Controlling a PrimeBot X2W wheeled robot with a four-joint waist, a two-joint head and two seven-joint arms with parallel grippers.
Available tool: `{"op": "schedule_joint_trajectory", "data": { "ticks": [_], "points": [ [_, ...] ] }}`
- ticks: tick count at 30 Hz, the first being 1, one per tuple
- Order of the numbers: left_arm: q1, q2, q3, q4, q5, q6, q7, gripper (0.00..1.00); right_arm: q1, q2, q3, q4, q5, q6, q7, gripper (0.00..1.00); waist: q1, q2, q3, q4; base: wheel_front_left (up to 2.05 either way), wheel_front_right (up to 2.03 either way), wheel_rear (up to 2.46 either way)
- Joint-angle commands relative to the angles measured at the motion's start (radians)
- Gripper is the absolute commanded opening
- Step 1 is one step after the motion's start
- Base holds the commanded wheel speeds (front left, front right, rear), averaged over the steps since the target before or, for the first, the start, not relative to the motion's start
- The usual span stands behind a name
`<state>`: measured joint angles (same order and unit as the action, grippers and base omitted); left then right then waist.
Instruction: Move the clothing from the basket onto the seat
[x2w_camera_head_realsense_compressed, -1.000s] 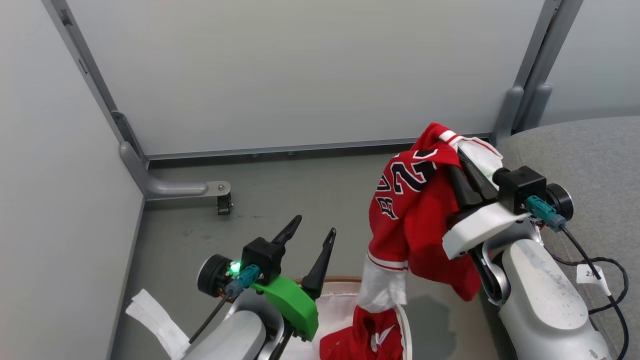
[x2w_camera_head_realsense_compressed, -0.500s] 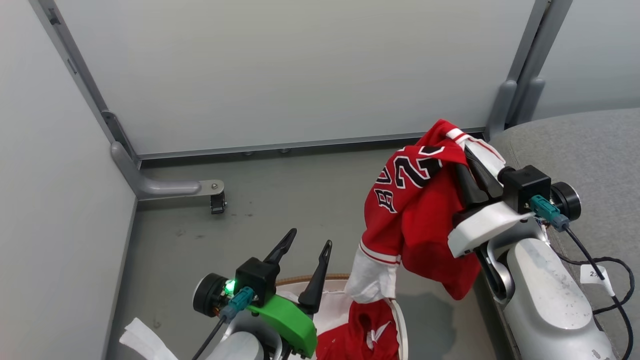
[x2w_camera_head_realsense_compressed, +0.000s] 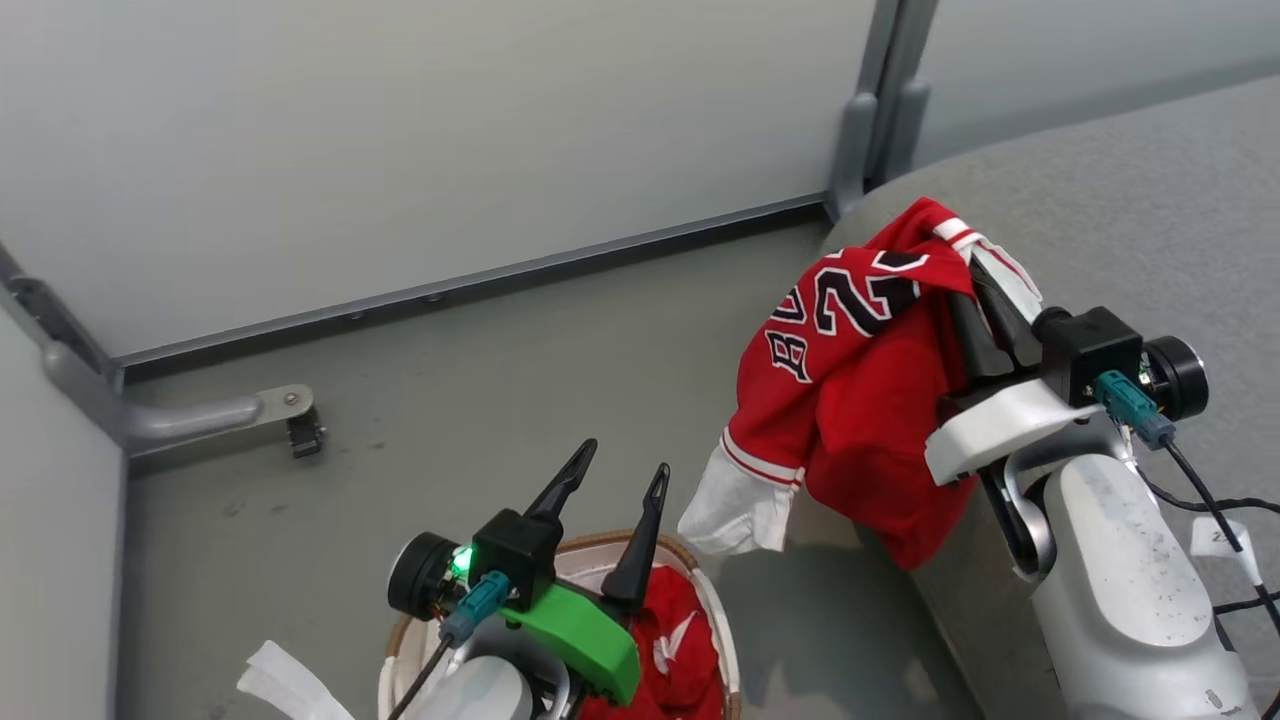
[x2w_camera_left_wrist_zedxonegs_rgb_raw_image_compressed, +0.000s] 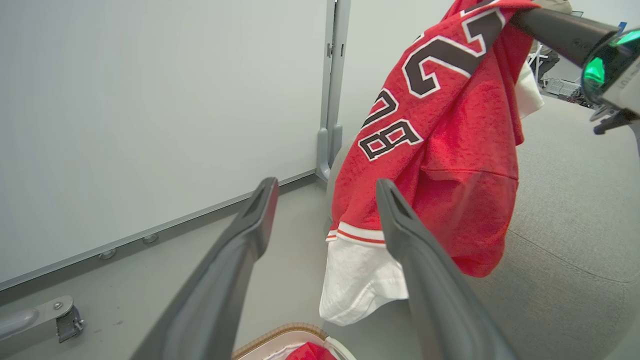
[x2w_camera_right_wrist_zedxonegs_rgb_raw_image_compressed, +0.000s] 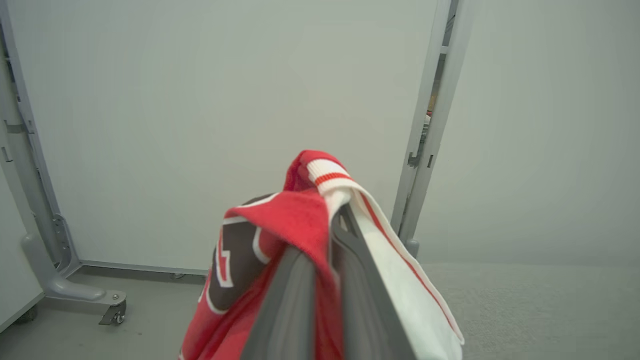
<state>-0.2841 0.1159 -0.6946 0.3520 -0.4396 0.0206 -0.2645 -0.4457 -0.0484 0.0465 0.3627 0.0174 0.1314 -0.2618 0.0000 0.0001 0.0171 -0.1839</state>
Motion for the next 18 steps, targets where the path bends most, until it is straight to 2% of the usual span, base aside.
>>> {"op": "schedule_joint_trajectory", "data": {
  "ticks": [1,9,18],
  "points": [
    [-0.017,-0.001,0.004,-0.001,0.009,-0.006,0.000,1.00,-0.009,-0.003,-0.011,-0.009,-0.001,-0.001,-0.005,0.00,0.0000,-0.0001,0.066,-0.136,0.00,0.00,0.00],
    [-0.046,-0.005,0.007,0.017,0.046,-0.035,0.000,1.00,-0.015,-0.003,-0.030,-0.020,0.022,-0.001,-0.005,0.00,0.0000,-0.0001,0.121,-0.268,0.00,0.00,0.00],
    [-0.068,-0.006,-0.001,0.032,0.066,-0.049,0.000,1.00,-0.026,-0.003,-0.098,-0.026,0.034,-0.001,-0.005,0.00,0.0000,-0.0001,0.164,-0.286,0.00,0.00,0.00]
  ]
}}
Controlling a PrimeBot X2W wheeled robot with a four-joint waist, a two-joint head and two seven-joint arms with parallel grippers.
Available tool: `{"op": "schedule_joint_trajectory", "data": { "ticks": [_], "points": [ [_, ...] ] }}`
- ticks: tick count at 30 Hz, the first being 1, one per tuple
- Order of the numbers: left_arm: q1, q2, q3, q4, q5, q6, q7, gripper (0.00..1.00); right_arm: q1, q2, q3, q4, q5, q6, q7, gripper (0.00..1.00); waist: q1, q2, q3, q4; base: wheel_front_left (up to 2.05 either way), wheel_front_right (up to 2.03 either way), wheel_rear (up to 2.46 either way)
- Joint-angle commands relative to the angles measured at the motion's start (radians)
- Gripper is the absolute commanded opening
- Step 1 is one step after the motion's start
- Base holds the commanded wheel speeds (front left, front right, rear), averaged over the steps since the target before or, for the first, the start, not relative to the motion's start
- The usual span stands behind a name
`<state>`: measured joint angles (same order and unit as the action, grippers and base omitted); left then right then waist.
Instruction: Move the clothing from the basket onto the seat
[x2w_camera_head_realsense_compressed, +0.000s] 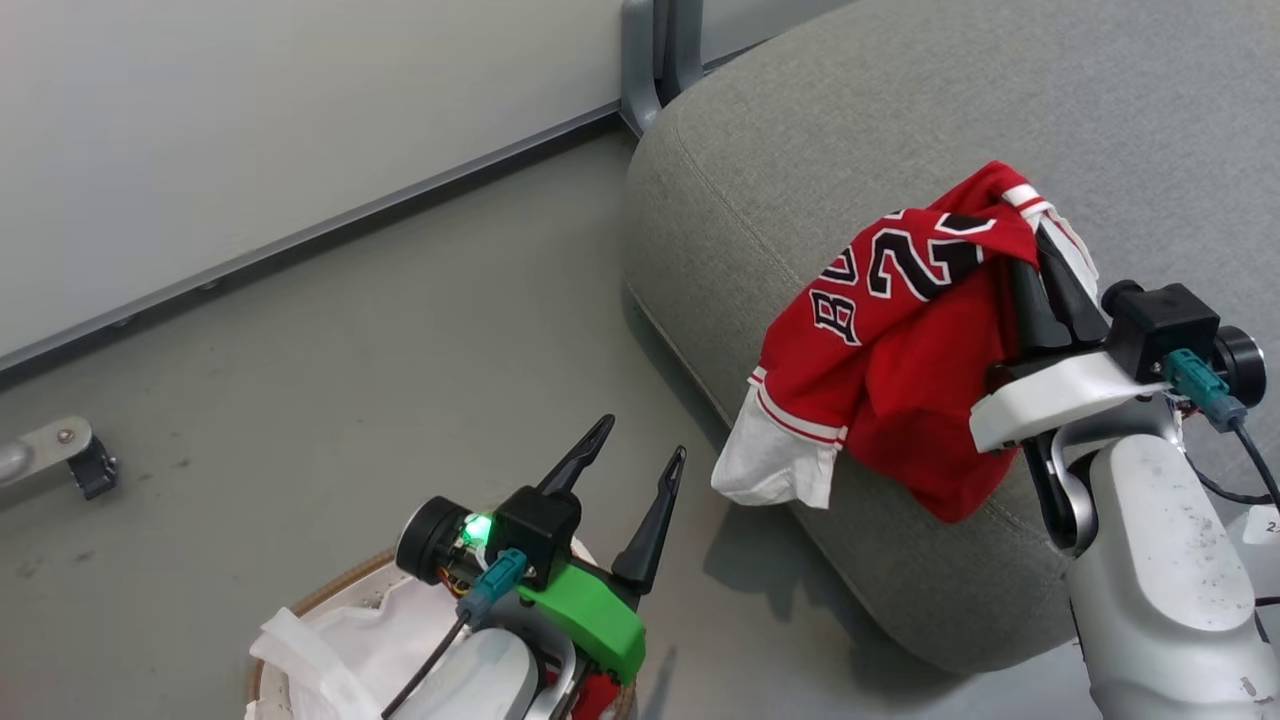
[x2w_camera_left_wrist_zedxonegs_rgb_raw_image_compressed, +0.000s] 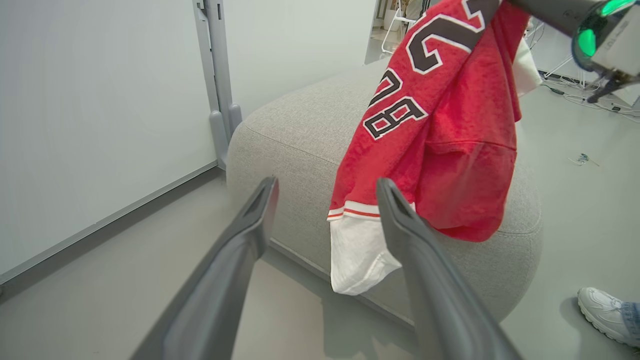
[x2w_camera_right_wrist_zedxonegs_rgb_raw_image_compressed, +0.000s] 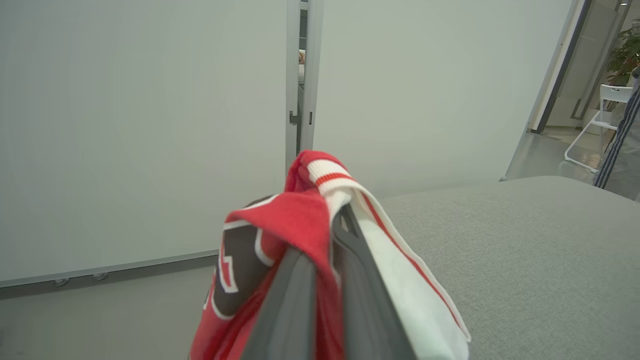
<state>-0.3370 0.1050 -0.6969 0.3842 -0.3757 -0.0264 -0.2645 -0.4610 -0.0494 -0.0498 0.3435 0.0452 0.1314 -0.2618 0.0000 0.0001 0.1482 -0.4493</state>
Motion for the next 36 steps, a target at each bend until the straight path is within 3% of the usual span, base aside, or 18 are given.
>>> {"op": "schedule_joint_trajectory", "data": {
  "ticks": [1,8,11,22,28,32,36],
  "points": [
    [-0.018,0.007,-0.002,0.000,0.005,-0.005,0.000,1.00,-0.016,-0.002,-0.014,-0.005,0.003,-0.001,-0.005,0.00,0.0000,-0.0001,0.040,-0.016,0.00,0.00,0.00],
    [-0.052,0.019,-0.028,-0.014,0.033,-0.012,0.013,1.00,-0.163,-0.002,-0.113,0.005,-0.094,-0.001,-0.005,0.00,0.0000,-0.0001,0.104,0.050,0.00,0.00,0.00],
    [-0.070,0.023,-0.039,-0.029,0.045,-0.014,0.025,1.00,-0.263,-0.040,-0.161,0.015,-0.146,-0.001,-0.005,0.02,0.0000,-0.0001,0.138,0.089,0.00,0.00,0.00],
    [-0.132,0.030,-0.073,-0.085,0.079,-0.015,0.058,1.00,-0.663,-0.286,-0.276,0.176,-0.205,-0.001,0.015,0.00,0.0000,-0.0001,0.278,0.256,0.00,0.00,0.00],
    [-0.167,0.031,-0.077,-0.129,0.092,-0.004,0.076,1.00,-0.754,-0.426,-0.272,0.287,-0.226,-0.001,0.052,0.00,0.0000,-0.0001,0.358,0.331,0.00,0.00,0.00],
    [-0.178,0.045,-0.068,-0.169,0.097,0.011,0.095,1.00,-0.765,-0.452,-0.300,0.394,-0.227,-0.001,0.056,0.00,0.0000,-0.0001,0.409,0.332,0.00,0.00,0.00],
    [-0.166,0.063,-0.070,-0.197,0.098,0.021,0.111,1.00,-0.691,-0.418,-0.335,0.552,-0.267,-0.001,0.041,0.00,0.0000,-0.0001,0.436,0.321,0.00,0.00,0.00]
  ]
}}
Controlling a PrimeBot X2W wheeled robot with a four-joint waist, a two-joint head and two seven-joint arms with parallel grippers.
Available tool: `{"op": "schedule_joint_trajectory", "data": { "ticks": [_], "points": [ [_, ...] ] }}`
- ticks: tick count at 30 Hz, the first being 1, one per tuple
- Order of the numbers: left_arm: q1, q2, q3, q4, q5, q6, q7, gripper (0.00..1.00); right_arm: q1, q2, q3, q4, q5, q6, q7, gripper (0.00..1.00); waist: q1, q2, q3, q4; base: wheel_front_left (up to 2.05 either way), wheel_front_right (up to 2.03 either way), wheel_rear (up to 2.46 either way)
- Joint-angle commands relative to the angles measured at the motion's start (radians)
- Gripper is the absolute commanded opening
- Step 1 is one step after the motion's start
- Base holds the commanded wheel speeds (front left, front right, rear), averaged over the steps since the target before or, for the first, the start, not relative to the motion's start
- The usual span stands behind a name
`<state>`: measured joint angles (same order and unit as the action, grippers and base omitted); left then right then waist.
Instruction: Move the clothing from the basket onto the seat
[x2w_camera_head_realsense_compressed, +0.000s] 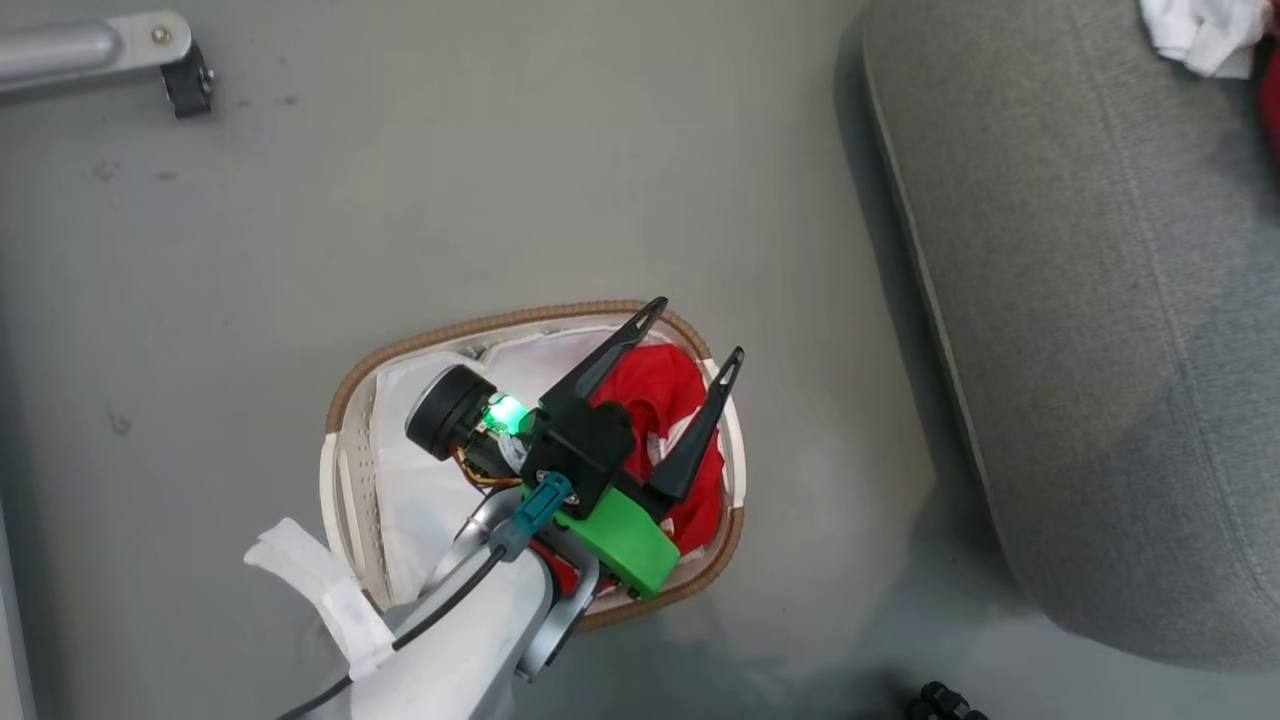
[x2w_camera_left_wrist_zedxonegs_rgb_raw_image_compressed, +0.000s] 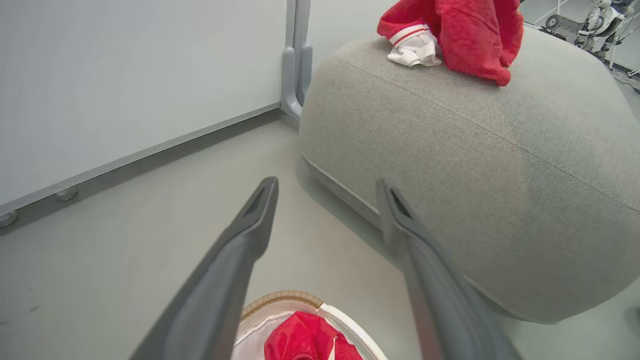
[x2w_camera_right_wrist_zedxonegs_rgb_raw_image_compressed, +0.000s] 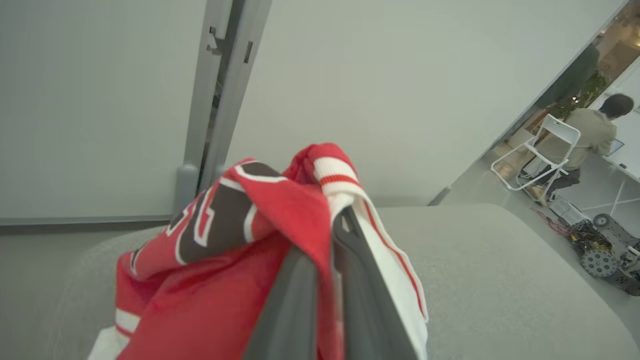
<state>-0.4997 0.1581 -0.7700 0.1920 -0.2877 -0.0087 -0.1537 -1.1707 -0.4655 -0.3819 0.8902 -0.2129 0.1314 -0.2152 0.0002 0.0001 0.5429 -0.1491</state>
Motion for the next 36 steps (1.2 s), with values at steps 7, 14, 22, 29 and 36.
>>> {"op": "schedule_joint_trajectory", "data": {
  "ticks": [7,14,22,29,36],
  "points": [
    [0.017,0.028,0.025,-0.023,-0.012,0.027,0.003,1.00,0.080,0.044,-0.015,0.147,-0.070,-0.001,-0.025,0.00,-0.0002,-0.0001,0.054,-0.008,0.00,0.00,0.00],
    [0.025,0.038,0.033,-0.005,-0.024,0.036,-0.005,1.00,0.105,0.078,-0.022,0.180,-0.094,-0.001,-0.045,0.29,-0.0002,-0.0001,0.035,-0.027,0.00,0.00,0.00],
    [0.047,0.021,0.052,0.034,-0.062,0.044,-0.044,1.00,0.181,0.109,0.000,0.171,-0.073,-0.001,-0.051,1.00,-0.0002,-0.0001,-0.051,-0.036,0.00,0.00,0.00],
    [0.075,0.012,0.080,0.081,-0.104,0.045,-0.079,1.00,0.258,0.110,0.052,0.124,-0.038,-0.001,-0.051,1.00,-0.0002,-0.0001,-0.166,-0.029,0.00,0.00,0.00],
    [0.110,-0.004,0.127,0.129,-0.140,0.050,-0.104,1.00,0.254,0.105,0.132,0.073,0.000,-0.001,-0.051,1.00,-0.0002,-0.0001,-0.286,0.016,0.00,0.00,0.00]
  ]
}}
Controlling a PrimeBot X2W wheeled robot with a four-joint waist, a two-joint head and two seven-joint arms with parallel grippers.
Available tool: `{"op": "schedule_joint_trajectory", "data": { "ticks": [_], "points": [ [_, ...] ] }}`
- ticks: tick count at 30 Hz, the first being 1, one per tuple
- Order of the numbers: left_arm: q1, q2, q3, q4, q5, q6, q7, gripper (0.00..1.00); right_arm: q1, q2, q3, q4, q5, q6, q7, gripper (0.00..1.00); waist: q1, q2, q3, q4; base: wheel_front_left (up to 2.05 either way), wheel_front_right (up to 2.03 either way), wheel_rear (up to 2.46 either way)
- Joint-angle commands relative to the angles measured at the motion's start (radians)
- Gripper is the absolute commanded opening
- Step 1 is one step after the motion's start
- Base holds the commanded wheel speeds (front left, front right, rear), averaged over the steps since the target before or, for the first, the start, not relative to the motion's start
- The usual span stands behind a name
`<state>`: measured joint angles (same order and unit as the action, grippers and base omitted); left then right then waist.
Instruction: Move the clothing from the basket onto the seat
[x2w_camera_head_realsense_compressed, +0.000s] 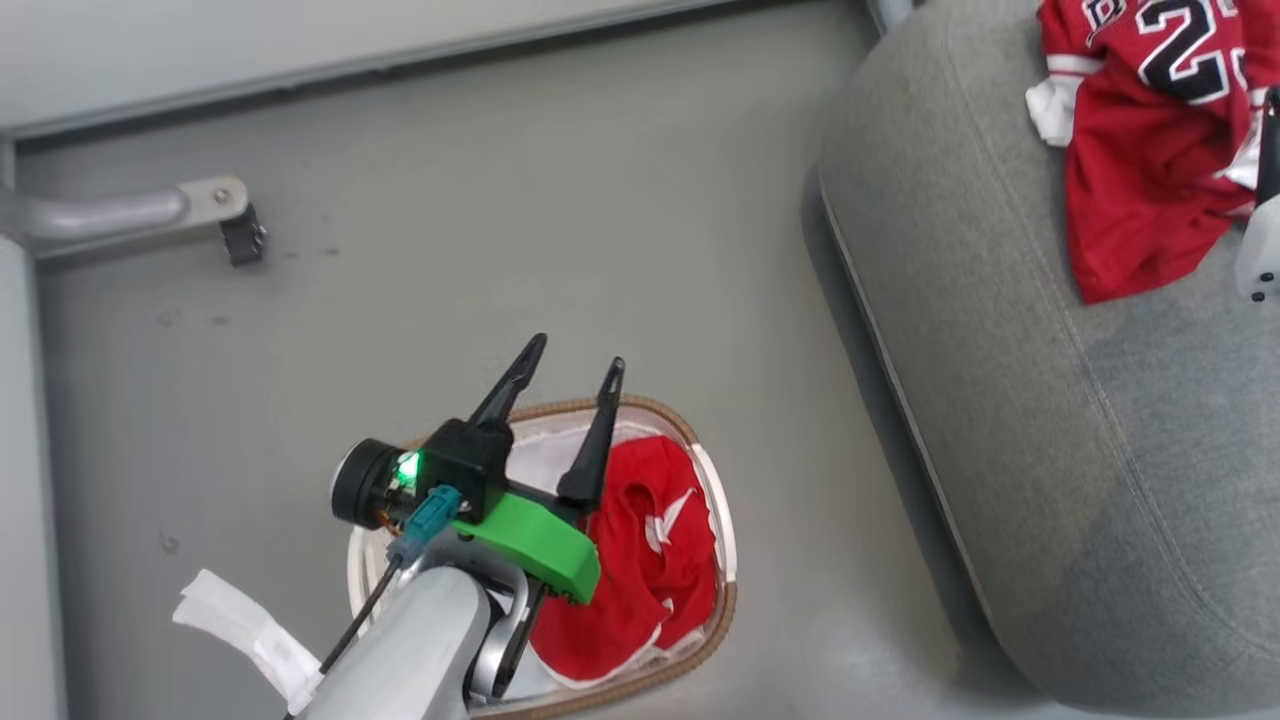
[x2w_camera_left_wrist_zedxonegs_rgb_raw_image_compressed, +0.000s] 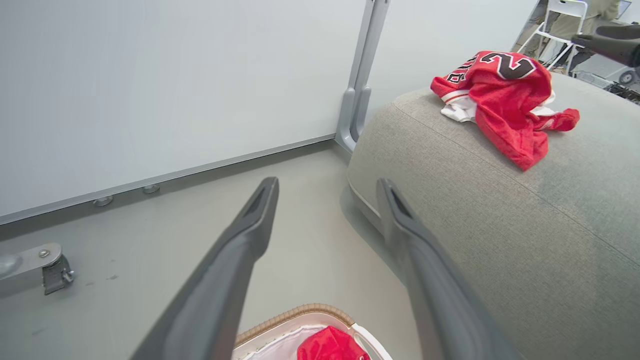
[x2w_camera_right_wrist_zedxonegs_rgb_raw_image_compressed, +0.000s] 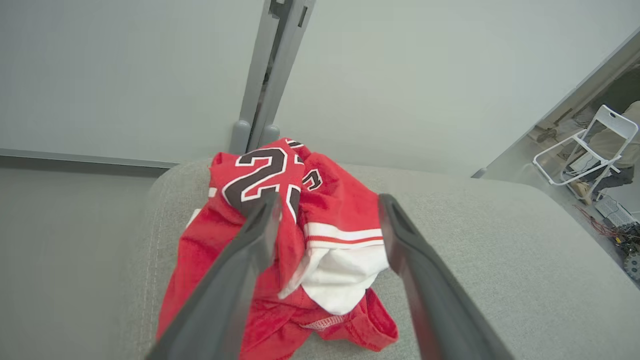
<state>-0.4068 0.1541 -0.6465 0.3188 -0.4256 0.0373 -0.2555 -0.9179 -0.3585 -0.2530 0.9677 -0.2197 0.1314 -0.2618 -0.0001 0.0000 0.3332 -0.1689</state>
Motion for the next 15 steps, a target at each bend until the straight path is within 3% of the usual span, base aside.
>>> {"op": "schedule_joint_trajectory", "data": {
  "ticks": [1,15],
  "points": [
    [0.022,-0.002,0.012,0.007,-0.006,0.006,-0.004,1.00,0.001,-0.002,0.016,-0.012,0.014,-0.001,-0.005,1.00,0.0001,0.0000,-0.090,0.045,0.00,0.00,0.00],
    [0.173,0.005,0.265,-0.039,-0.003,0.034,-0.009,1.00,0.151,0.118,0.184,-0.215,0.171,-0.001,-0.005,1.00,0.0001,0.0000,-0.215,0.182,0.00,0.00,0.00]
  ]
}}
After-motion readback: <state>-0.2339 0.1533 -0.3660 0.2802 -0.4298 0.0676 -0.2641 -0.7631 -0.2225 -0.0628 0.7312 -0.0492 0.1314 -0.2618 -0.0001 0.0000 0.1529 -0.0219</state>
